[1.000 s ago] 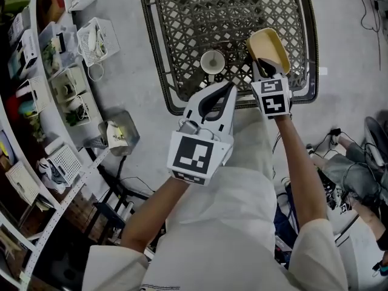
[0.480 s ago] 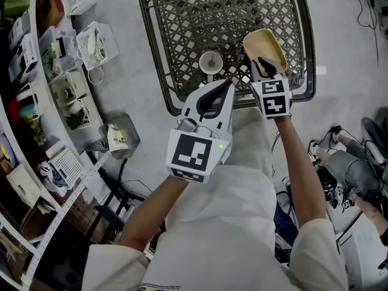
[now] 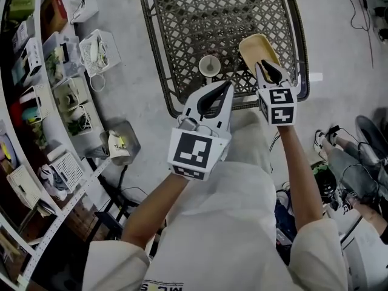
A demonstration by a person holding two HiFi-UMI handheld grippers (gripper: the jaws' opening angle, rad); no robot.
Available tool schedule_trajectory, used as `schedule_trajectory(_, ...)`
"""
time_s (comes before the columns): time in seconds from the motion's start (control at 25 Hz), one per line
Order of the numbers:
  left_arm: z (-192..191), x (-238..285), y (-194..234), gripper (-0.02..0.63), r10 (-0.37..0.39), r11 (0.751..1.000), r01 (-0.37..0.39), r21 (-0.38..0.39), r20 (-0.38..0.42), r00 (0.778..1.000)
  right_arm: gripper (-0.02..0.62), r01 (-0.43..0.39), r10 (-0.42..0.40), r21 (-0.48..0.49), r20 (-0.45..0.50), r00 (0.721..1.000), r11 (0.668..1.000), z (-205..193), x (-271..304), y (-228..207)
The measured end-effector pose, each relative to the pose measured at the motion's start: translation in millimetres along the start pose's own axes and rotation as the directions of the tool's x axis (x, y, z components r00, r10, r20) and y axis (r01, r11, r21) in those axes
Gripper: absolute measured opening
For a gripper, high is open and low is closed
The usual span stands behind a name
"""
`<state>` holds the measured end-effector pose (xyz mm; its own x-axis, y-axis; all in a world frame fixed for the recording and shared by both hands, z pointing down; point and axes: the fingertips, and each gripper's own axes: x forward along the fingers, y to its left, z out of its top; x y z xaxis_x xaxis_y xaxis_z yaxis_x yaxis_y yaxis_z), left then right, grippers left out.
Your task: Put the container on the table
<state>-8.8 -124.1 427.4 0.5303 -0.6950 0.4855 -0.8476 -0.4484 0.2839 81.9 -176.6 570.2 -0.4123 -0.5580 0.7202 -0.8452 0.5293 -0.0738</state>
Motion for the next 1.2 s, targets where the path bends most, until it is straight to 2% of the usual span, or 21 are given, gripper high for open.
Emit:
schedule_trajectory(0.28, 6, -15, -6, 0.023, 0.006, 1.0, -0.006, 0.014, 0.029, 1.0, 0.034, 0.018, -0.014, -0.033, 0.105, 0.994, 0.999, 38, -44, 9)
schedule_trajectory(0.64, 18, -39, -17, 0.023, 0.021, 0.999, -0.024, 0.025, 0.084, 0.996, 0.02, 0.026, -0.01, -0.061, 0.245, 0.969, 0.998, 81, -119, 22)
schedule_trajectory(1.0, 34, -61, -23, 0.023, 0.037, 0.997, -0.045, 0.056, 0.138, 0.99, 0.018, 0.04, -0.017, -0.056, 0.359, 0.933, 0.998, 104, -190, 26)
schedule_trajectory(1.2, 42, -76, -32, 0.023, 0.025, 0.998, -0.033, 0.048, 0.159, 0.987, 0.018, 0.048, -0.025, -0.05, 0.387, 0.922, 0.998, 100, -220, 20)
